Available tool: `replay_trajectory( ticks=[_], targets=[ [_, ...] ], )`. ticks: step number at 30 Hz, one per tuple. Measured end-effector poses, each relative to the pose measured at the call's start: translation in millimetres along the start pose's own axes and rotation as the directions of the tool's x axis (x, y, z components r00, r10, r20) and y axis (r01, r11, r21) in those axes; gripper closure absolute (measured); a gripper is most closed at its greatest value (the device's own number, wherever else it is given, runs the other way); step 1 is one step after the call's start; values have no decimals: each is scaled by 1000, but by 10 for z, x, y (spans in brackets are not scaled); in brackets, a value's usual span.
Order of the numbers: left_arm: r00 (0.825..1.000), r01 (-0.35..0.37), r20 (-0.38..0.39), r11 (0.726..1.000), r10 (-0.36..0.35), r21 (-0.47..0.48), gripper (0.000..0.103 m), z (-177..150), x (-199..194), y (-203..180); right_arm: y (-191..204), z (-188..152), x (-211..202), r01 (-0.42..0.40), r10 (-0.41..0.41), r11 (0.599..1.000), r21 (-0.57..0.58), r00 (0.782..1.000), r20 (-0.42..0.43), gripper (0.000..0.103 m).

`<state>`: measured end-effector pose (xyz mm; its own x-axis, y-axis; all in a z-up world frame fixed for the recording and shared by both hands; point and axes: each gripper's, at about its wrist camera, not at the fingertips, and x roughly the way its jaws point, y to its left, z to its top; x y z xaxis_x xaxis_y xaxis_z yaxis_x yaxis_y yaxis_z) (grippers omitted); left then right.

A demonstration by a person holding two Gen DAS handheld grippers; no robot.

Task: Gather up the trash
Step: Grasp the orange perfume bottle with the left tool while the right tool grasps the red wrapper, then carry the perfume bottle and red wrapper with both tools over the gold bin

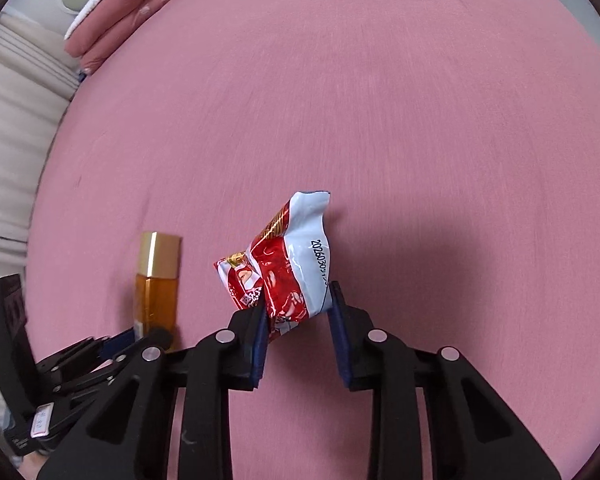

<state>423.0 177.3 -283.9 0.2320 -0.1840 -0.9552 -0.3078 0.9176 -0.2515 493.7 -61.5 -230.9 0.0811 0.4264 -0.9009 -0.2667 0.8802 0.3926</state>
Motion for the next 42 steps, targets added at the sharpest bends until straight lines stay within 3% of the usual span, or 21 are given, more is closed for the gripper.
replay_trajectory(
  ticks=[5,14,22,25,31,37,42],
  targets=[
    [997,58,-54,994,-63,-92,69,-691,-164,82,-52,-681,-178,-12,13,1000,8,998,-62,76],
    [977,96,-179,990,-113,-101,70,-2204,-571,-10,-74,-1979,-707,-9,12,1000,21,984,-176,76],
    [969,137,-198,987,-150,-79,71,-3209,-1089,-105,-25,-2852,-1371,10,-10,1000,-5,985,-170,76],
    [967,144,-203,987,-156,-70,71,-3462,-1241,-158,140,-3091,-1505,14,-15,1000,-5,986,-165,76],
    [956,180,-221,981,-191,-66,72,-3859,-1363,-296,52,-3536,-1831,19,-14,999,38,989,-144,76],
    [948,209,-239,978,-209,-27,72,-4064,-1504,-543,-149,-3860,-2133,11,1,994,110,994,-108,76],
    [949,214,-242,976,-200,33,72,-4170,-1603,-856,-314,-3913,-2315,-1,9,990,140,998,-56,76]
  ],
)
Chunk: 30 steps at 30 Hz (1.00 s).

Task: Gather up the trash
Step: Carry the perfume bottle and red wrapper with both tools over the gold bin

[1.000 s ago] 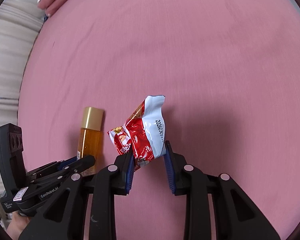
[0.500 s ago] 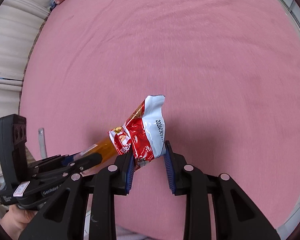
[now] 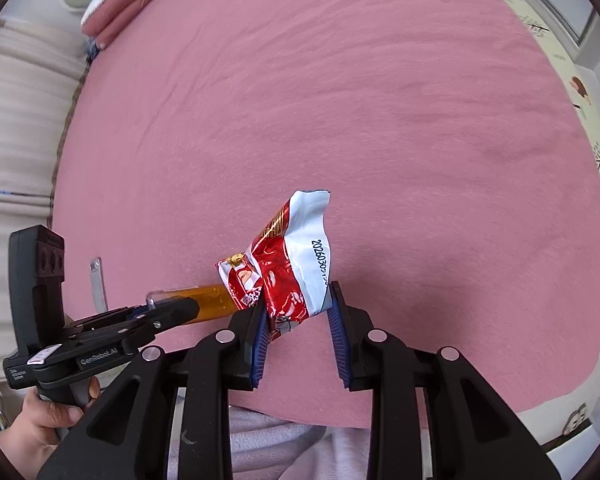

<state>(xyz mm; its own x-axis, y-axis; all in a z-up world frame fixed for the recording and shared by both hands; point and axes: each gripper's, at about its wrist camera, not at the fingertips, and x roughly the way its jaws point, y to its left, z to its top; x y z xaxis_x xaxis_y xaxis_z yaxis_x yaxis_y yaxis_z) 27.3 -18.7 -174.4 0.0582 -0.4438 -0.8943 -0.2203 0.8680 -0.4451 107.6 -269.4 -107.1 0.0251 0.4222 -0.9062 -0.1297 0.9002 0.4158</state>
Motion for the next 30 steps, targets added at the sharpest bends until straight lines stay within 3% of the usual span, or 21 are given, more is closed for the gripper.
replay_trajectory(
  ticks=[7,13,30],
  targets=[
    [1000,-12,26,999,11,46,72,-121,111,-614,-576,-7,-338,-26,26,1000,-4,999,45,76],
    [999,-15,30,998,14,64,71,-95,462,-1498,-1297,-7,-712,-43,43,999,-6,998,51,76],
    [999,11,-34,969,-3,246,71,466,1549,-3869,-3478,198,-1635,-51,23,984,168,986,167,76]
  ],
)
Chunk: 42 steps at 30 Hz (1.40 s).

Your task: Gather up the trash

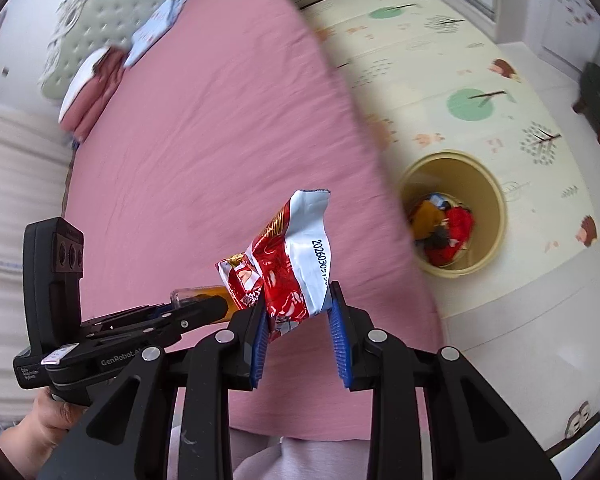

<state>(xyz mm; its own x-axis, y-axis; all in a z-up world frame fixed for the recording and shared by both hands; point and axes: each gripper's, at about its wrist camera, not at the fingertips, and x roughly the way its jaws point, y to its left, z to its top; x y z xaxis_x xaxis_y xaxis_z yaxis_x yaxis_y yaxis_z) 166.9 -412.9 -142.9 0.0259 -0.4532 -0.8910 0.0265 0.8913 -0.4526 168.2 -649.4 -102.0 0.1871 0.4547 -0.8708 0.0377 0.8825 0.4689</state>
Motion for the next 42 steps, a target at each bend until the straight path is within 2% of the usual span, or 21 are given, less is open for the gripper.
replay_trajectory(
  ticks=[9,14,24,27,28,29,30,31,36,42],
  targets=[
    [998,-14,-65,994,22,113,71,440,457,-747,-835,204,-252,27,-34,990,139,998,47,75],
    [994,-10,-103,988,26,155,71,631,714,-988,-1211,328,-280,43,-57,975,216,997,59,75],
    [986,12,-166,973,27,230,71,918,1130,-1381,-1528,628,-260,71,-91,964,256,994,67,75],
    [986,31,-165,965,13,260,72,978,1170,-1494,-1573,732,-276,68,-89,963,260,993,71,70],
    [987,27,-162,963,17,269,66,994,1176,-1524,-1595,763,-295,70,-95,960,271,992,78,66],
    [988,26,-154,962,17,273,45,1010,1175,-1552,-1614,780,-309,73,-100,957,281,991,83,61],
    [989,28,-148,962,13,273,37,1019,1172,-1570,-1649,800,-327,79,-109,952,295,990,89,52],
    [989,30,-146,961,11,274,32,1019,1176,-1585,-1681,816,-345,82,-117,949,303,988,96,52],
    [987,-17,-147,944,69,330,32,991,1195,-1608,-1687,836,-394,89,-124,948,305,987,98,53],
    [988,-15,-140,935,68,353,32,910,1071,-1566,-1507,790,-407,79,-109,956,282,990,93,53]
  ],
)
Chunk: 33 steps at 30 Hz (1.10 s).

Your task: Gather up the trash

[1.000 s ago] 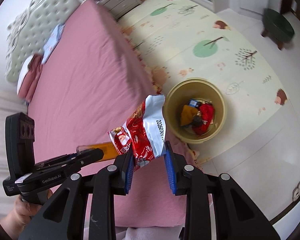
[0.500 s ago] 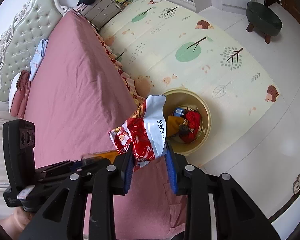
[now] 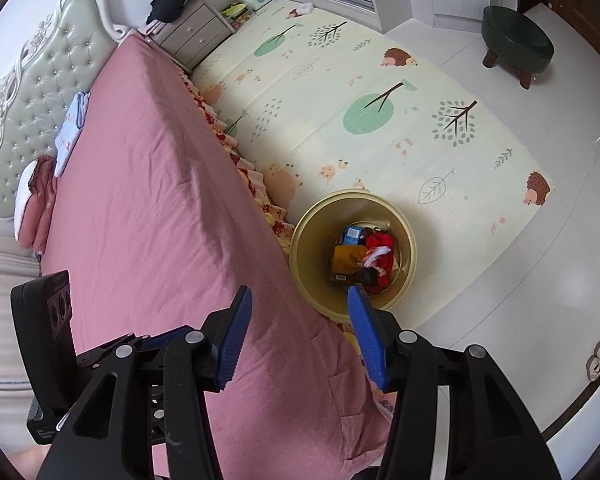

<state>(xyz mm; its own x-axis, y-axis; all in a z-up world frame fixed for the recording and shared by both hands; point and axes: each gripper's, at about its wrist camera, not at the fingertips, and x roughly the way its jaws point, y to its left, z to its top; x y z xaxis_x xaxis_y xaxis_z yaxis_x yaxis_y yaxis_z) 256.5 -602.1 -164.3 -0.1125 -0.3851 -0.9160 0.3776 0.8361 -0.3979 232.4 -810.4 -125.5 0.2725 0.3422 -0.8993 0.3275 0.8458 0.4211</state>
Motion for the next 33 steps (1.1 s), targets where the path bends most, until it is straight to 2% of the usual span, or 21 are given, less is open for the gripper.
replay_trajectory(
  ticks=[5,14,22,31,33],
  targets=[
    [1000,1,22,1000,-1,4,32,-141,-173,46,231,-92,-39,-21,21,999,-35,1000,-4,53],
    [994,0,105,997,8,-77,32,-555,-633,437,927,-417,-62,-68,63,984,-162,997,-36,53],
    [984,-27,166,980,61,-198,32,-1256,-1085,1012,1660,-911,122,-137,107,949,-282,987,-120,53],
    [973,-53,191,932,129,-359,32,-2136,-1379,1666,2379,-1569,430,-187,90,887,-422,967,-240,53],
    [974,-47,187,920,129,-388,28,-2267,-1405,1747,2506,-1701,471,-201,88,872,-446,961,-262,53]
  ],
)
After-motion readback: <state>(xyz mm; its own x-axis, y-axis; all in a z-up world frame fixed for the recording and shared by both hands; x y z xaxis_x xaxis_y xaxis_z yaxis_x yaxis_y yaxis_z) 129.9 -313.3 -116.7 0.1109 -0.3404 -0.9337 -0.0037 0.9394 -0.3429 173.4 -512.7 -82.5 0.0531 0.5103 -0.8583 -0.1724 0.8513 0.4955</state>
